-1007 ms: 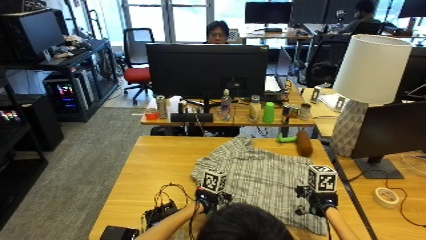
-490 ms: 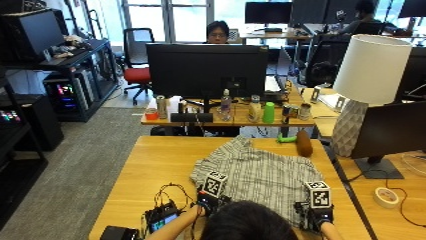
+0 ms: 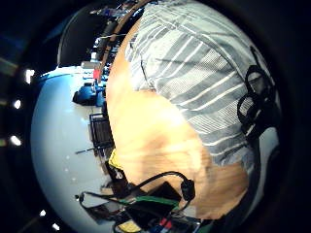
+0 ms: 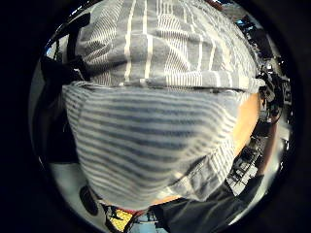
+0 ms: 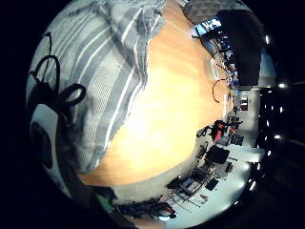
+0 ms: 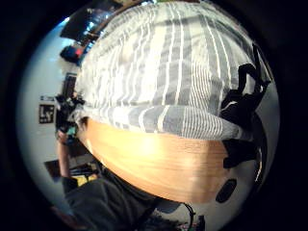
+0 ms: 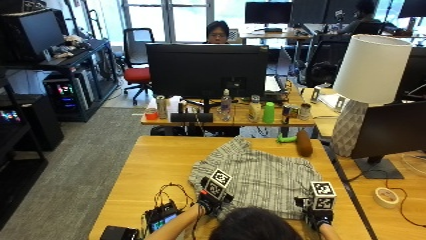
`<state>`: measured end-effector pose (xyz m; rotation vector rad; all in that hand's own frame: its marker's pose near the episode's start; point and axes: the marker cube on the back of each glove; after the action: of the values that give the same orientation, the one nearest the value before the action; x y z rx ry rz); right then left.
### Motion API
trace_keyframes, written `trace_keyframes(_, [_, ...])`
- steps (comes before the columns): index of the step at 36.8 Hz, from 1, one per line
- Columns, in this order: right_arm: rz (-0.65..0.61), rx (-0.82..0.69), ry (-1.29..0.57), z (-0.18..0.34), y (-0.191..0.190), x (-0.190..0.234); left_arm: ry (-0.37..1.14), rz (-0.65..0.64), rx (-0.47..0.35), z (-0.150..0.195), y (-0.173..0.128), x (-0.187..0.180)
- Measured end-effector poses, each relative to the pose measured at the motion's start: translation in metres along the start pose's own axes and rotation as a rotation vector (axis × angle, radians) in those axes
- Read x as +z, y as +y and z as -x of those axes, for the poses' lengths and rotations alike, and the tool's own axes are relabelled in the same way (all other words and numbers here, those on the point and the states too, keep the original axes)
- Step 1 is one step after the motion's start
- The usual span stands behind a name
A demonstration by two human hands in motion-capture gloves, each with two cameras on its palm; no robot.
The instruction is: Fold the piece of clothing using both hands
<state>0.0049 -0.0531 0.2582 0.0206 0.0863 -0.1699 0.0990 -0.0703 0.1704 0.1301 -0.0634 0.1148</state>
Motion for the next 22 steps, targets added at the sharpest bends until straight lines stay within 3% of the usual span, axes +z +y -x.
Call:
trace_keyframes(4, [0.112,-0.013,-0.015,0.004,0.002,-0.001,0.047,0.009,0.06,-0.002,0.007,-0.017])
trace_keyframes(7, [0.137,-0.017,-0.006,0.002,-0.003,-0.007,0.005,-0.016,0.048,0.003,0.007,-0.032])
trace_keyframes(10, [0.144,-0.024,-0.003,0.0,-0.005,-0.018,-0.054,-0.006,0.003,0.015,-0.013,-0.027])
trace_keyframes(13, [0.143,-0.03,-0.005,-0.001,-0.003,-0.036,-0.014,0.047,0.041,0.021,-0.033,-0.016])
trace_keyframes(22, [0.117,-0.037,0.024,-0.008,0.012,-0.099,0.125,0.107,0.156,0.032,-0.009,-0.058])
